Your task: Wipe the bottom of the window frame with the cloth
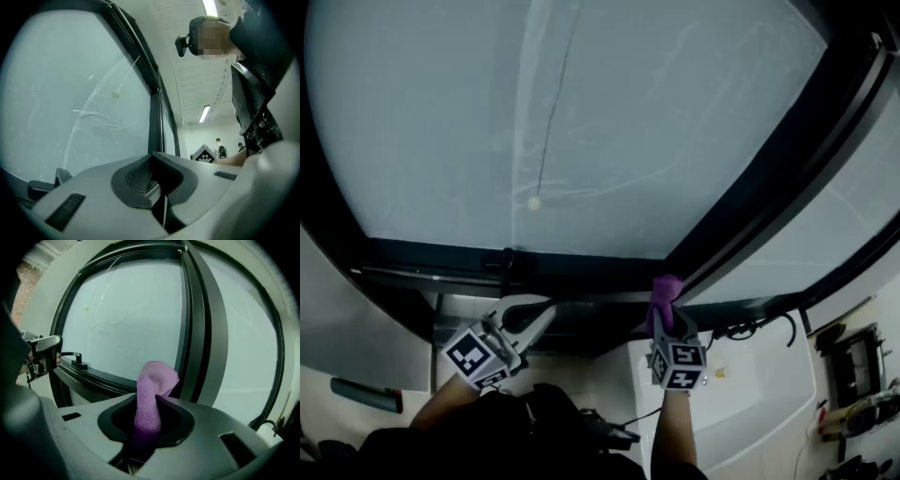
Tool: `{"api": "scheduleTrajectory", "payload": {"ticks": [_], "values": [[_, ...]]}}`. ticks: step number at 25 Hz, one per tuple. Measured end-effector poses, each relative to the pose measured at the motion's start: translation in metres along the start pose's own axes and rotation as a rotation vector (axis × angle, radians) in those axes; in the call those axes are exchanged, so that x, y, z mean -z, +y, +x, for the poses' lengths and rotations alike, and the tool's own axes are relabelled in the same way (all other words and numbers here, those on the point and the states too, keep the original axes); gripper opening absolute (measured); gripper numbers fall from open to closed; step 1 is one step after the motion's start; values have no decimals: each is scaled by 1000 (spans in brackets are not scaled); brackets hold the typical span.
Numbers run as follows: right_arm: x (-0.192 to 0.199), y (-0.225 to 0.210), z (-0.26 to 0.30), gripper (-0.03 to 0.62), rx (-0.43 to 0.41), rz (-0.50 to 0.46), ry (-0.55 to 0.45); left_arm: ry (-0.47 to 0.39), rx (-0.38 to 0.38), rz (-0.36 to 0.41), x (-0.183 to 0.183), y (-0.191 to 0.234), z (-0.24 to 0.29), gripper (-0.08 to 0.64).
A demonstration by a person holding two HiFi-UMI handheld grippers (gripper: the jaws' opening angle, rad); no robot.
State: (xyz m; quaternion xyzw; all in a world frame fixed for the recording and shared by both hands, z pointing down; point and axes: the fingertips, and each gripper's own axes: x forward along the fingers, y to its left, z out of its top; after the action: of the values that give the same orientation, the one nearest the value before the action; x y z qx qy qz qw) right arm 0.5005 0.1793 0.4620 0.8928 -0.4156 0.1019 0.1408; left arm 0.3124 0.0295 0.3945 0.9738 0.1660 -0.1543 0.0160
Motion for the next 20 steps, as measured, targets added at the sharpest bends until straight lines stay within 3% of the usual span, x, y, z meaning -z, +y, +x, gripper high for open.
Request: {"api": "scheduleTrajectory", "payload": {"ticks": [6,11,15,20], "values": [[-4,-23,46,92,41,-27,125,11,2,-18,-4,-3,-6,5],[16,-43,77,92,162,-12,273,20,-10,-20,-4,-2,-9,5],[12,-44,83,91,208,-24,295,45,-5,-47,-2,-8,-10,5],[9,-40,85,87,222,-131,309,51,-37,-25,-1,-5,-11,5]]}}
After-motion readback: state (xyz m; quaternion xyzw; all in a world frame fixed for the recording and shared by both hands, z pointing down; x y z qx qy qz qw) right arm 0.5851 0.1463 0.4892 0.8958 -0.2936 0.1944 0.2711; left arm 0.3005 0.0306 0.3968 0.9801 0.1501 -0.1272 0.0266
